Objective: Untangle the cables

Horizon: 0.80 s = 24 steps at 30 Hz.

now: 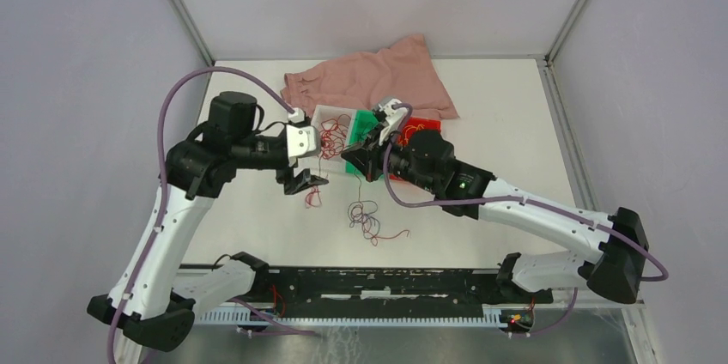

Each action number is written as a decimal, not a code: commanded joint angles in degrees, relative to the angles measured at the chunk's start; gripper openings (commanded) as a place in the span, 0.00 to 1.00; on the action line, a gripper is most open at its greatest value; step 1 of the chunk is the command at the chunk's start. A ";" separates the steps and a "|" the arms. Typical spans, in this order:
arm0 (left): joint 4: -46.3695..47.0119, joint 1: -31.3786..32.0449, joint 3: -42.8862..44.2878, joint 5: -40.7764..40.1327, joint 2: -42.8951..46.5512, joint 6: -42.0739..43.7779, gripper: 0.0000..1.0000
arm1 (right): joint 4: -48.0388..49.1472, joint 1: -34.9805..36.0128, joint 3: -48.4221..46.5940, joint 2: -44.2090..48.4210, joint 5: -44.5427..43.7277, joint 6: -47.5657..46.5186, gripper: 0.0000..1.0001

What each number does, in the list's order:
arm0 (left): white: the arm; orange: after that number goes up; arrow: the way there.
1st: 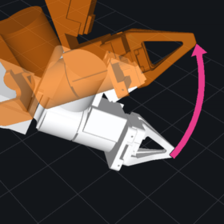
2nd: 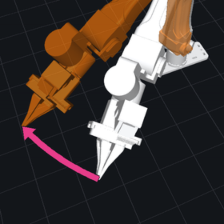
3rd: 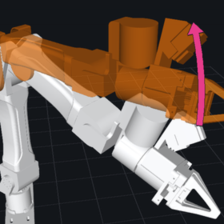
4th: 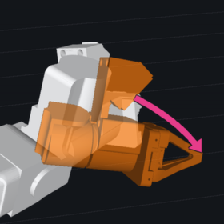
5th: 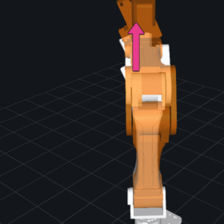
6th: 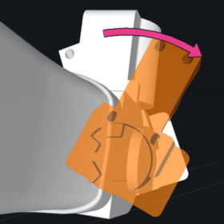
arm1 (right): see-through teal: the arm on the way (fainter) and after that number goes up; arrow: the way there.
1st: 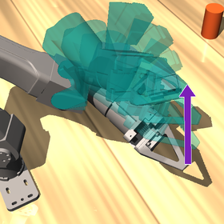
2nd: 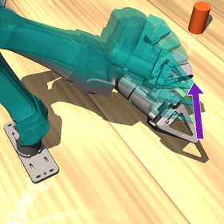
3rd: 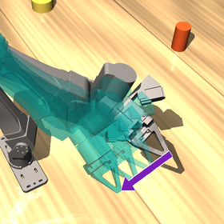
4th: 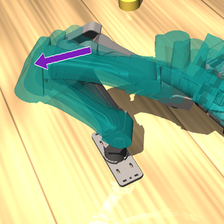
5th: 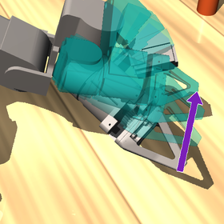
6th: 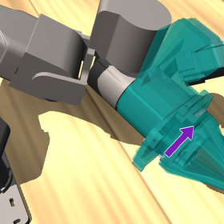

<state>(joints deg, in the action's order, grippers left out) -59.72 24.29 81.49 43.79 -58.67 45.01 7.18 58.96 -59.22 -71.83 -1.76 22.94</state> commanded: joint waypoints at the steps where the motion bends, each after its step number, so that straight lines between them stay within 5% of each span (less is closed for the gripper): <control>1: 0.77 0.23 -6.34 7.59 0.82 1.77 0.84 | 1.09 -0.22 -4.01 -0.92 2.13 2.20 0.00; 8: 34.33 0.23 -23.58 1.38 10.37 -21.46 0.86 | 4.65 -0.19 -4.48 -0.96 6.50 5.36 0.01; 24: 47.21 1.33 -34.84 11.83 12.04 -40.91 0.81 | 10.58 -0.24 -5.87 -3.04 9.16 12.22 0.01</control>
<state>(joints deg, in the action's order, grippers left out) -18.74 25.19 48.34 52.29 -47.62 10.28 12.29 58.85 -61.93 -74.63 6.26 32.08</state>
